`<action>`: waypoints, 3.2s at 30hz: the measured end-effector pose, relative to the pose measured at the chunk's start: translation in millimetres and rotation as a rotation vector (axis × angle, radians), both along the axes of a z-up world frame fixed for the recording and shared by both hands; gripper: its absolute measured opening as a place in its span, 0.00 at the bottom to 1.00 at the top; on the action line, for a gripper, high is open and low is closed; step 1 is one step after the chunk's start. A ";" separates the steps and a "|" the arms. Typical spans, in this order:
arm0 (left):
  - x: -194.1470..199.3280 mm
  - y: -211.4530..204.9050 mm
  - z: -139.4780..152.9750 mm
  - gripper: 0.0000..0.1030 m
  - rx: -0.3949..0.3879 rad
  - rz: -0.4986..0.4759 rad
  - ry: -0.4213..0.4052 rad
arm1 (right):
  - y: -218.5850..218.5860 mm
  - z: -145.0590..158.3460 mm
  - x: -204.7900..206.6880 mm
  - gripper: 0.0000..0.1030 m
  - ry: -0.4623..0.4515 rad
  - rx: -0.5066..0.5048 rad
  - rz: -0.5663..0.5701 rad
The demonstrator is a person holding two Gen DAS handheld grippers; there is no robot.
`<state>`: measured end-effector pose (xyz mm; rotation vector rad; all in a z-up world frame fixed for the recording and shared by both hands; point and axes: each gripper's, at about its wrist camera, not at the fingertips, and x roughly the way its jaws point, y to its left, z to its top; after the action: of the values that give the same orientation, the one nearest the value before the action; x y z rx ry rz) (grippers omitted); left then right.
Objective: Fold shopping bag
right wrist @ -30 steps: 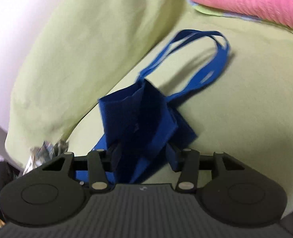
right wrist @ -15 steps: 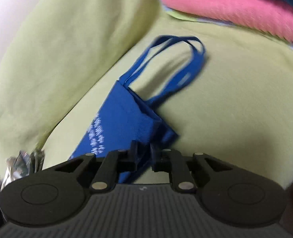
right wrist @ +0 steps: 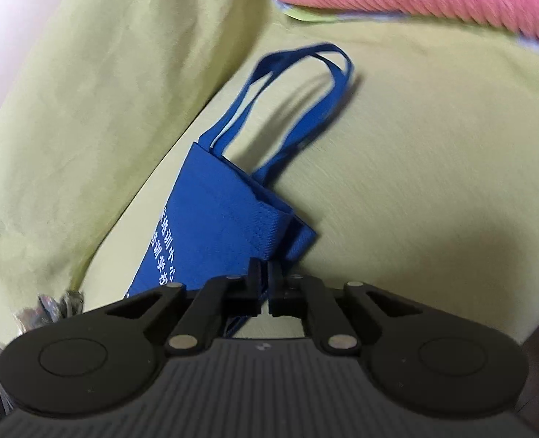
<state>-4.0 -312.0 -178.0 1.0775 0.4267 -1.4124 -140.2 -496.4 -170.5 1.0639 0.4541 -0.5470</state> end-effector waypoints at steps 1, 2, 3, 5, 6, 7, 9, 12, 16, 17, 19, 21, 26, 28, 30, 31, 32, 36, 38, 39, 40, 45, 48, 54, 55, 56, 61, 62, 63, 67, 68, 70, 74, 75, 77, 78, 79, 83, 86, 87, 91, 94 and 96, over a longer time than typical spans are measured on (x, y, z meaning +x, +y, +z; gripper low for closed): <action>-0.9 0.7 0.5 0.01 0.003 -0.007 -0.008 | 1.5 -2.0 -1.9 0.03 -0.003 0.008 -0.007; -1.8 1.5 0.9 0.02 0.005 -0.014 -0.017 | 3.3 -2.3 -2.0 0.03 -0.002 0.004 -0.008; -2.7 2.2 1.2 0.03 0.007 -0.021 -0.027 | 4.8 -2.5 -1.7 0.03 0.001 -0.001 -0.008; -3.9 3.4 1.0 0.03 0.013 -0.033 -0.043 | 6.2 -2.1 -1.0 0.03 0.007 -0.003 -0.010; -3.2 3.3 -0.1 0.03 0.018 -0.034 -0.042 | 7.1 -1.6 -1.9 0.03 0.007 -0.002 -0.011; -2.1 2.8 -1.6 0.03 0.022 -0.032 -0.037 | 8.0 -1.6 -2.0 0.03 0.014 -0.003 -0.009; -1.9 0.8 -4.6 0.00 0.022 -0.033 -0.034 | 9.1 -2.0 0.6 0.02 0.044 -0.011 0.005; -8.4 0.7 -8.1 0.00 0.022 -0.047 -0.072 | 9.7 10.7 2.9 0.11 0.086 -0.058 0.026; -12.3 0.7 -10.3 0.00 0.020 -0.051 -0.093 | 24.7 54.8 -2.6 0.15 0.156 -0.316 0.019; -11.4 0.4 -10.1 0.00 0.020 -0.046 -0.086 | 30.4 67.2 -4.1 0.15 0.138 -0.391 0.021; -10.6 0.1 -9.5 0.00 0.019 -0.039 -0.077 | 36.2 79.9 2.0 0.14 0.073 -0.448 0.101; -12.0 1.1 -10.0 0.00 0.014 -0.036 -0.083 | 38.2 69.5 21.1 0.13 0.096 -0.461 0.197; -21.0 11.3 -5.5 0.01 -0.029 -0.007 -0.113 | 37.3 11.1 43.7 0.04 0.210 -0.437 0.235; -28.3 21.0 4.5 0.08 -0.054 0.013 -0.119 | 36.4 9.2 41.6 0.02 0.197 -0.434 0.224; -37.5 34.3 25.3 0.10 -0.103 0.011 -0.090 | 33.9 10.3 42.0 0.02 0.198 -0.426 0.238; -40.3 39.4 36.0 0.11 -0.132 0.009 -0.056 | 32.6 10.6 42.2 0.01 0.198 -0.426 0.248; -39.6 39.7 43.2 0.11 -0.151 0.023 -0.018 | 31.4 10.8 42.7 0.01 0.197 -0.423 0.254; -21.6 23.4 51.7 0.07 -0.189 0.153 0.107 | 30.8 6.7 44.6 0.01 0.184 -0.420 0.241; -8.4 13.9 43.9 0.00 -0.141 0.215 0.177 | 35.4 6.4 40.2 0.01 0.187 -0.430 0.242; -6.5 12.0 35.5 0.00 -0.098 0.224 0.167 | 34.3 6.7 40.1 0.01 0.187 -0.427 0.241; -5.6 11.6 25.9 0.00 -0.052 0.227 0.140 | 33.3 6.7 40.0 0.01 0.187 -0.419 0.240; 9.4 61.7 -2.5 0.00 0.033 0.291 -0.058 | 30.9 7.6 40.4 0.00 0.195 -0.402 0.245; 36.0 98.2 -8.2 0.00 0.065 0.388 -0.190 | 31.0 7.7 41.0 0.00 0.200 -0.406 0.248; 45.8 118.6 17.6 0.00 -0.030 0.390 -0.167 | 32.6 7.9 41.5 0.00 0.206 -0.412 0.248; 44.4 118.7 27.7 0.00 -0.078 0.387 -0.134 | 32.8 7.9 41.7 0.00 0.207 -0.412 0.246; 43.9 119.2 37.4 0.01 -0.127 0.386 -0.104 | 33.1 7.9 41.8 0.00 0.208 -0.413 0.245; 63.1 111.3 17.5 0.00 -0.027 0.394 -0.148 | 35.0 8.6 43.3 0.00 0.218 -0.424 0.247; 67.8 114.6 4.6 0.00 0.018 0.390 -0.151 | 34.7 8.6 43.2 0.00 0.217 -0.423 0.248; 71.2 117.2 -2.7 0.00 0.043 0.390 -0.150 | 34.4 8.5 43.0 0.00 0.215 -0.422 0.249; 72.7 120.8 6.4 0.00 0.017 0.407 -0.129 | 33.7 8.4 42.0 0.00 0.211 -0.420 0.252; 66.1 117.4 17.5 0.00 -0.011 0.390 -0.139 | 33.6 8.4 42.0 0.00 0.211 -0.419 0.251; 52.0 110.1 40.7 0.00 -0.073 0.352 -0.144 | 33.8 8.3 41.9 0.00 0.210 -0.419 0.249; 17.7 80.6 65.3 0.01 -0.163 0.204 -0.030 | 33.9 8.4 41.8 0.00 0.210 -0.421 0.247; 9.7 71.5 58.7 0.01 -0.148 0.165 -0.025 | 33.8 8.4 41.7 0.00 0.210 -0.420 0.246; 1.9 53.1 36.7 0.01 -0.073 0.128 -0.008 | 34.1 8.4 42.2 0.00 0.209 -0.420 0.245; 1.8 44.5 21.0 0.00 -0.015 0.129 -0.009 | 34.1 8.5 42.4 0.00 0.208 -0.419 0.245; 3.8 39.9 6.7 0.00 0.030 0.136 -0.021 | 33.4 8.9 41.6 0.00 0.204 -0.410 0.241; 5.1 36.5 1.3 0.00 0.047 0.151 -0.012 | 30.6 12.3 33.1 0.01 0.178 -0.343 0.198; 5.3 31.0 -3.5 0.00 0.049 0.144 -0.012 | 30.1 14.7 21.1 0.12 0.141 -0.276 0.147; 5.4 33.0 -4.6 0.00 0.047 0.148 -0.003 | 29.9 14.1 13.5 0.15 0.117 -0.242 0.123; 5.1 40.7 -5.2 0.00 0.041 0.155 0.017 | 25.5 -1.0 -8.4 0.28 0.007 -0.013 0.047; 7.1 41.7 -7.0 0.00 0.040 0.155 0.021 | 16.3 -21.2 -12.2 0.28 -0.108 0.160 0.001; 9.1 43.5 -6.0 0.00 0.036 0.161 0.037 | 11.5 -31.4 -8.4 0.28 -0.166 0.235 -0.023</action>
<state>5.1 -268.5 -184.1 1.0238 0.5550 -1.2876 -148.7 -484.9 -201.9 1.3305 0.3658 -0.4279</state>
